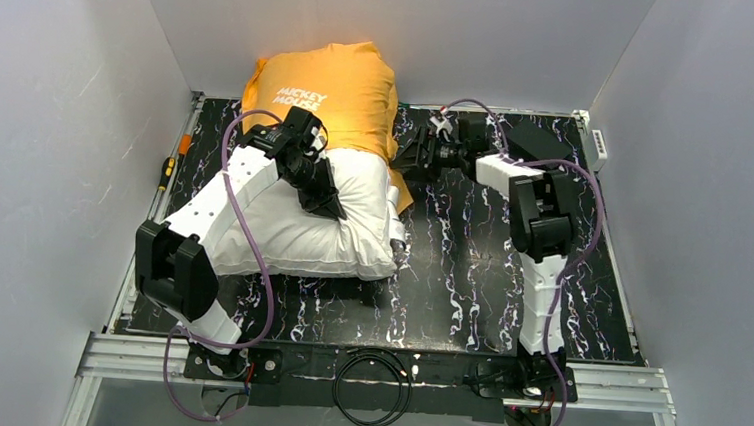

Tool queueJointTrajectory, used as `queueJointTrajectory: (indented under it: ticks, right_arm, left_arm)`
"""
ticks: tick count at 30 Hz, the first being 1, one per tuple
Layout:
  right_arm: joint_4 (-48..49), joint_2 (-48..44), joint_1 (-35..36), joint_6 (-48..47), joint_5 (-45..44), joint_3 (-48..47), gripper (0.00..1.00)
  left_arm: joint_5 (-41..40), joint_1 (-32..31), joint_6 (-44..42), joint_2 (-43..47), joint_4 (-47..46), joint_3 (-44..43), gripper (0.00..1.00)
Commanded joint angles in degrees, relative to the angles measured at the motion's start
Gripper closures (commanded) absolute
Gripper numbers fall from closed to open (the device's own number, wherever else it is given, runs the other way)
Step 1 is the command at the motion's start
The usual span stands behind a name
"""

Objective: Put the pillow into the pillowcase
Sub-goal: Stuff the pillow into the pillowcase.

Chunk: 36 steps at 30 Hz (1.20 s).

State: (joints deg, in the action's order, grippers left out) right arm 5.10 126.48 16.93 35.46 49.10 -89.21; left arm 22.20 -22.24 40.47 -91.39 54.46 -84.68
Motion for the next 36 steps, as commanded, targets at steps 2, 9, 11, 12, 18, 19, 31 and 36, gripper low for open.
queueJointTrajectory:
  ticks: [2,9,11,12,18,19,31,36]
  right_arm:
    - [17.26,2.54,3.14,13.25,8.19,-4.41,0.18]
    - [30.28,-10.9,3.17,24.54,7.66,11.62,0.99]
    - [25.39,-15.78,3.19,21.75,7.83,14.9,0.99]
    - [22.41,-18.14,3.2,18.8,8.11,16.19,0.99]
    - [-6.86,-29.5,3.17,1.73,6.53,17.8,0.99]
    - [-10.65,-30.43,3.43,-0.03,6.8,18.02,0.99]
    - [-46.87,-36.91,23.11,-20.23,-0.71,15.16,0.99]
    - [-43.66,-37.78,22.05,-16.69,-2.95,16.59,0.99]
  left_arm:
    - [-0.75,1.47,-0.65,2.77,0.13,-0.2,1.0]
    - [-1.92,2.29,-0.68,0.0,0.07,-3.23,1.0]
    - [-2.0,2.89,-0.81,-1.32,0.0,-4.42,1.0]
    - [-1.86,3.23,-0.89,-2.03,-0.05,-5.17,1.0]
    - [-2.1,5.25,-0.45,-5.28,-0.65,-8.39,1.0]
    - [-2.01,5.32,0.12,-5.79,-1.27,-8.53,1.0]
    - [-4.97,5.31,4.73,-9.93,-3.98,-10.71,1.0]
    - [-2.95,5.34,2.68,-4.82,-2.97,-7.38,1.0]
